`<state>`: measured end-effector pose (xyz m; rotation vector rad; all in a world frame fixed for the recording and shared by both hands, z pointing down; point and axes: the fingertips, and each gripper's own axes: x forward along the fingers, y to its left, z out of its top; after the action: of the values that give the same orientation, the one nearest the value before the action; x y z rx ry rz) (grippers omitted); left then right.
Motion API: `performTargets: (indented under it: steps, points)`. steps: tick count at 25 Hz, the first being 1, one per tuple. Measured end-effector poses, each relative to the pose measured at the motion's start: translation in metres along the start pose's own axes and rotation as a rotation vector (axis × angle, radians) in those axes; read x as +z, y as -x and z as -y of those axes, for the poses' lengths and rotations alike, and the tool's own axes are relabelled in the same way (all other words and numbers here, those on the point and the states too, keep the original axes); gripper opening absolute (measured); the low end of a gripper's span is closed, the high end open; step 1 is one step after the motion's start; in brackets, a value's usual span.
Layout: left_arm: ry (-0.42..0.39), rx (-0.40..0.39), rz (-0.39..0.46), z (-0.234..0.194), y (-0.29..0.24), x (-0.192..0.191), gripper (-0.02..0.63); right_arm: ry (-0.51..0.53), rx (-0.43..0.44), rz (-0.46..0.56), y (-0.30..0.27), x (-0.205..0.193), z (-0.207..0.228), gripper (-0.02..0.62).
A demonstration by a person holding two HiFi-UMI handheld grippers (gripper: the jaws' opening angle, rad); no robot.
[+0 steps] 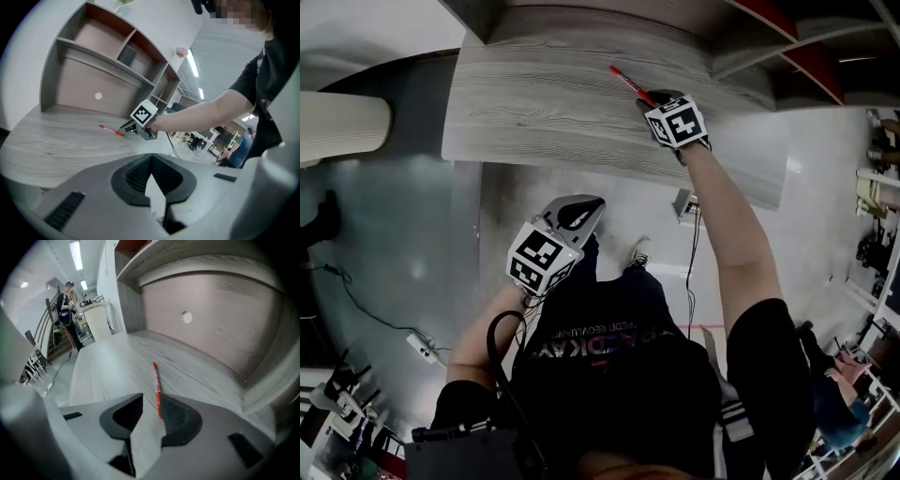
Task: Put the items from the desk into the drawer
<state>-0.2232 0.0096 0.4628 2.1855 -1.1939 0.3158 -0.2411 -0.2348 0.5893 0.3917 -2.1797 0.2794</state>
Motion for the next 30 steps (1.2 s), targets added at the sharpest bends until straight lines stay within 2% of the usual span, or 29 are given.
performTargets:
  steps: [8,11,15,24,30]
  points:
    - [0.005,0.035,-0.005,-0.011,0.001,0.003,0.011,0.079,0.079,-0.155,-0.029,-0.005,0.019,0.133]
    - [0.017,0.044,-0.004,-0.020,0.004,0.004,0.011,0.106,0.119,-0.184,-0.030,-0.001,0.017,0.129]
    - [0.032,0.049,0.005,-0.025,0.006,0.006,0.011,0.101,0.124,-0.224,-0.034,0.003,0.015,0.114]
    - [0.028,0.042,0.008,-0.015,0.004,0.006,0.011,0.081,0.108,-0.223,-0.030,0.000,0.013,0.074]
    - [0.010,0.031,0.006,-0.023,0.007,0.009,0.011,0.039,0.034,-0.168,-0.036,-0.001,0.012,0.072]
